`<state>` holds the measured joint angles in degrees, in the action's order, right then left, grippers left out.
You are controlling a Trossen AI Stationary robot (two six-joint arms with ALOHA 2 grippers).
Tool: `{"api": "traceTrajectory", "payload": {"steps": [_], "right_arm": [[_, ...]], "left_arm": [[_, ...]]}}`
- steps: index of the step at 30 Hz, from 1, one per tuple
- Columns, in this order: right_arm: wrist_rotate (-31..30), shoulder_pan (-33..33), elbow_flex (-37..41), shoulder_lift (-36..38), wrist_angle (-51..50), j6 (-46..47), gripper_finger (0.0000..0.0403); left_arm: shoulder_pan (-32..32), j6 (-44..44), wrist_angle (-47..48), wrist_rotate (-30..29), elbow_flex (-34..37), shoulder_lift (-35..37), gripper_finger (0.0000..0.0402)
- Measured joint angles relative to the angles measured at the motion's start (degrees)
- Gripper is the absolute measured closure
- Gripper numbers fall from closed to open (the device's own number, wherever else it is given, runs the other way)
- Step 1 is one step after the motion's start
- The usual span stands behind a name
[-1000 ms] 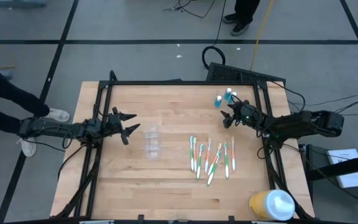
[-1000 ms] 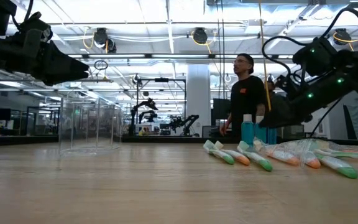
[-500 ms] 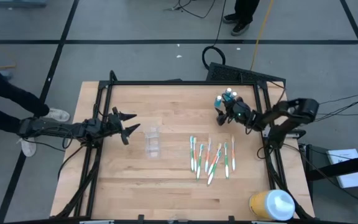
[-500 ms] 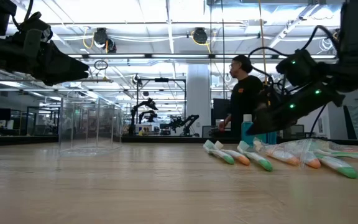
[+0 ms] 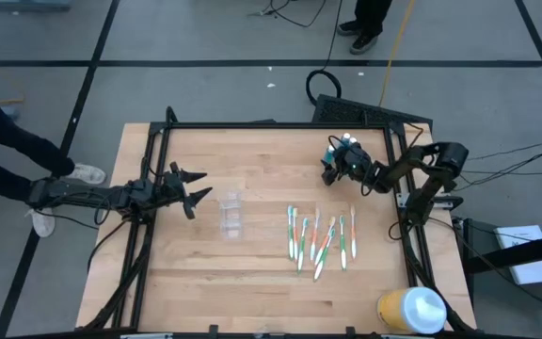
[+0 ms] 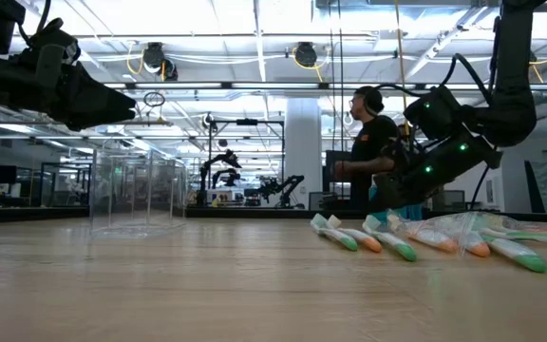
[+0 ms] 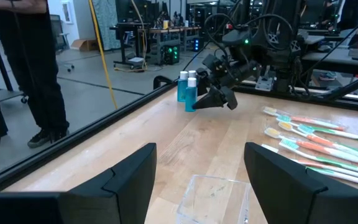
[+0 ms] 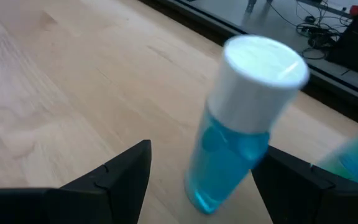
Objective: Pick & Place toothbrushing station
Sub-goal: Put the blue mouthwash in the transparent organizer
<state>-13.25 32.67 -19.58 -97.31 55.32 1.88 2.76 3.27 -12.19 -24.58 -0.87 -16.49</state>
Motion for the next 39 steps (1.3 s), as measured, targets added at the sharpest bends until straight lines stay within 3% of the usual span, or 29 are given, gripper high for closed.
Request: {"api": "traceTrajectory", "payload": {"steps": [18, 39], "right_arm": [[-0.16, 0.02, -0.08, -0.14, 0.18, -1.74, 0.0231], [-0.42, 0.04, -0.07, -0.14, 0.83, -1.74, 0.03]], "left_arm": [[-0.02, -0.02, 0.0, 0.0, 0.0, 0.0, 0.0151], [-0.02, 0.0, 0.0, 0.0, 0.0, 0.0, 0.0151]]}}
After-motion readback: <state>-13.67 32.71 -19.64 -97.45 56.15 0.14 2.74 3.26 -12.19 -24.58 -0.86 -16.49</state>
